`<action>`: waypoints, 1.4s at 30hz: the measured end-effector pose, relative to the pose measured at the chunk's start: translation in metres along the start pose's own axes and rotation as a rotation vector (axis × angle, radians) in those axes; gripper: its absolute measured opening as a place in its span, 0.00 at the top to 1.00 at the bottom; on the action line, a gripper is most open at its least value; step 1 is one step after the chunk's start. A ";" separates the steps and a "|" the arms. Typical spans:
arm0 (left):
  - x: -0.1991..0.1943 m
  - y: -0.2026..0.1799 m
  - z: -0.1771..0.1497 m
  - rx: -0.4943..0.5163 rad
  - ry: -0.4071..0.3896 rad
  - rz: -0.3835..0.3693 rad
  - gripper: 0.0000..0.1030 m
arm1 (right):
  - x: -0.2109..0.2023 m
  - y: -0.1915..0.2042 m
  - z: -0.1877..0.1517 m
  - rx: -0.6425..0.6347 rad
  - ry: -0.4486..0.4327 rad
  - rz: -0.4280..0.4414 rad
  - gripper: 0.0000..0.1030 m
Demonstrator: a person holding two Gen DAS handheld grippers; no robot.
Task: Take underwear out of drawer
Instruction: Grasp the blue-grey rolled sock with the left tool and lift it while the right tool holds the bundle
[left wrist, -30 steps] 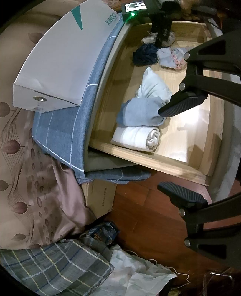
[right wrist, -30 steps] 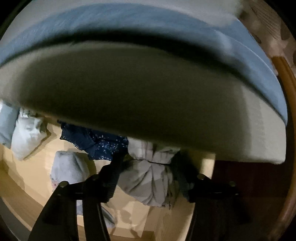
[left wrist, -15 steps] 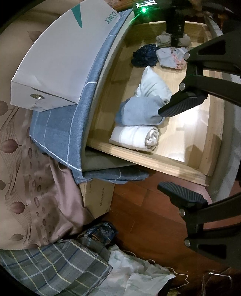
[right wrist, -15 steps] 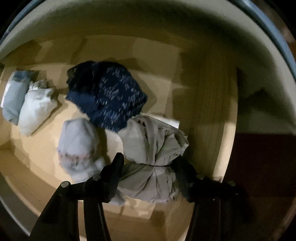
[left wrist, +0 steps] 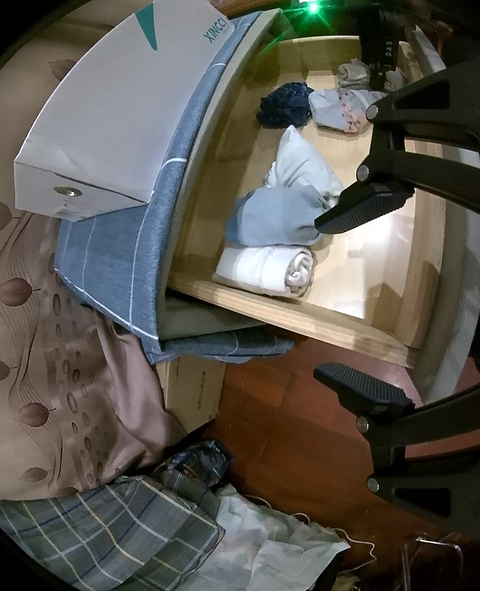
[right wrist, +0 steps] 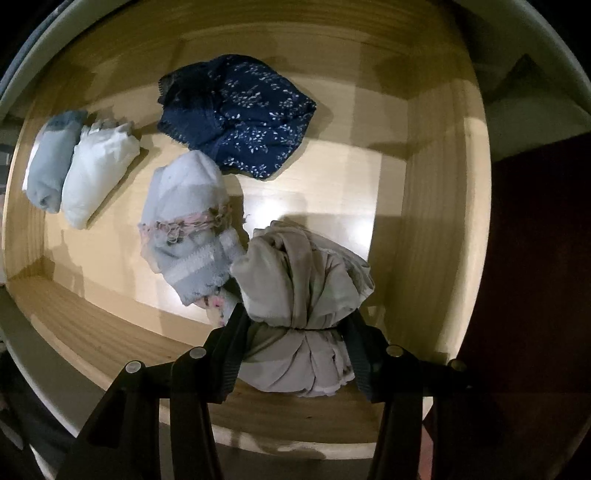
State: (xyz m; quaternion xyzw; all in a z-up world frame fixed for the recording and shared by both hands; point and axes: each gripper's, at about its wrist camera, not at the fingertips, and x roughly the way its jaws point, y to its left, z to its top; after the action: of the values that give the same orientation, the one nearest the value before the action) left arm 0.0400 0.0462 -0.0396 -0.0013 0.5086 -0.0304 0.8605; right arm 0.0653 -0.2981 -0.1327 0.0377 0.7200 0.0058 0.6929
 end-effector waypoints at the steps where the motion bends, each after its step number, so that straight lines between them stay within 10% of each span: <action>1: 0.000 0.000 0.000 0.000 0.000 0.001 0.28 | -0.001 -0.001 0.004 -0.004 -0.003 -0.005 0.52; 16: 0.016 -0.013 -0.001 0.085 0.099 -0.049 0.28 | 0.004 0.025 -0.002 -0.034 -0.013 -0.141 0.52; 42: 0.094 -0.071 0.044 0.107 0.245 -0.105 0.28 | -0.011 0.016 0.023 -0.040 -0.022 -0.122 0.50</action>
State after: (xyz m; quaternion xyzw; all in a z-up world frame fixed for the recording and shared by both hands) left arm 0.1203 -0.0307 -0.0983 0.0218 0.6068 -0.1024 0.7879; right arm 0.0890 -0.2835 -0.1215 -0.0202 0.7130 -0.0224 0.7005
